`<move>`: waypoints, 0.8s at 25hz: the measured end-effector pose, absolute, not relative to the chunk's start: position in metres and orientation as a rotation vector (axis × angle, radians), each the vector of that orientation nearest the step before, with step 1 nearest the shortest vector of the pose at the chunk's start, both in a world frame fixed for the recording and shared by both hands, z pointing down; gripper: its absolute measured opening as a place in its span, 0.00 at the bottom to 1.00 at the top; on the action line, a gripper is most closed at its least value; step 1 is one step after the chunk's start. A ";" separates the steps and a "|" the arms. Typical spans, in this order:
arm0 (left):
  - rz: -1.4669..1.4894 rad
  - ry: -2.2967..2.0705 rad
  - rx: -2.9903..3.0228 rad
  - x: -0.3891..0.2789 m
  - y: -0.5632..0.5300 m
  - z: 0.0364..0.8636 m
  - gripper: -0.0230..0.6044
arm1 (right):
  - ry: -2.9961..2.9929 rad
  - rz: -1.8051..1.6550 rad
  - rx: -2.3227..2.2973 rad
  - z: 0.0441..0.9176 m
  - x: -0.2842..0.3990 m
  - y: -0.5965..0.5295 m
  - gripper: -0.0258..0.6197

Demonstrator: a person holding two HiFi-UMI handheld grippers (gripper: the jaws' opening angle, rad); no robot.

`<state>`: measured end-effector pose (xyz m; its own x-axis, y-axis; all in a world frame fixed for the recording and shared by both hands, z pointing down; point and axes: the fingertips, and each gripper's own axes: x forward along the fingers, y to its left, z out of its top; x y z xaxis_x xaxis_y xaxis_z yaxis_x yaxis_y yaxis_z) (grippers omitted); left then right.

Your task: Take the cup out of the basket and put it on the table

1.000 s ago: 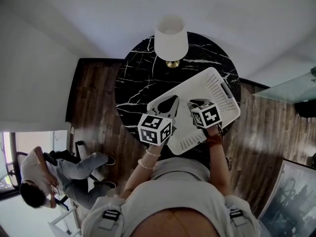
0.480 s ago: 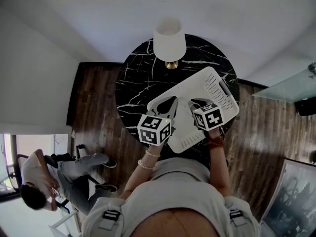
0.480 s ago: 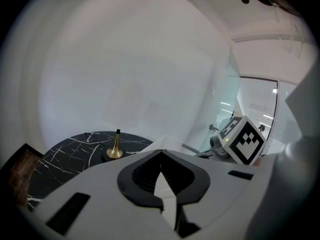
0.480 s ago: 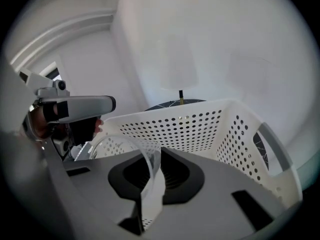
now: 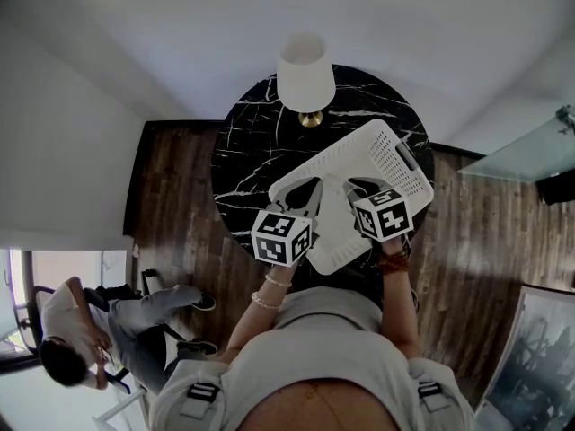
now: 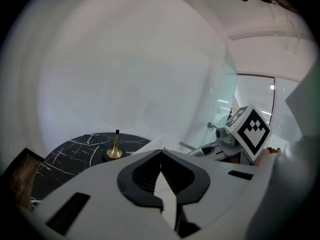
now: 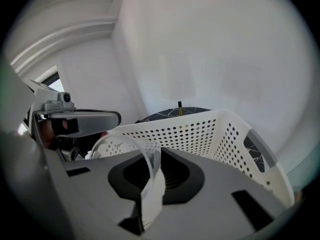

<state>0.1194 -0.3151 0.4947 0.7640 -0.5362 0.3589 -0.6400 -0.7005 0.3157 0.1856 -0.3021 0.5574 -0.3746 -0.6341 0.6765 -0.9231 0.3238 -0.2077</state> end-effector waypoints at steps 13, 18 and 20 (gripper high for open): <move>0.328 -0.862 2.552 0.116 -0.300 0.491 0.05 | -2.164 0.741 1.513 0.524 0.190 -0.289 0.10; 0.316 -0.837 2.559 0.116 -0.293 0.486 0.05 | -2.191 0.720 1.582 0.507 0.192 -0.285 0.10; 0.314 -0.829 2.566 0.116 -0.291 0.484 0.05 | -2.201 0.710 1.602 0.500 0.192 -0.283 0.10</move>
<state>0.1165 -0.2905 0.4840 0.7963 -0.5035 0.3352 -0.5993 -0.7321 0.3239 0.1916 -0.2832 0.5005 -0.3156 -0.7857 0.5320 -0.9485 0.2448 -0.2011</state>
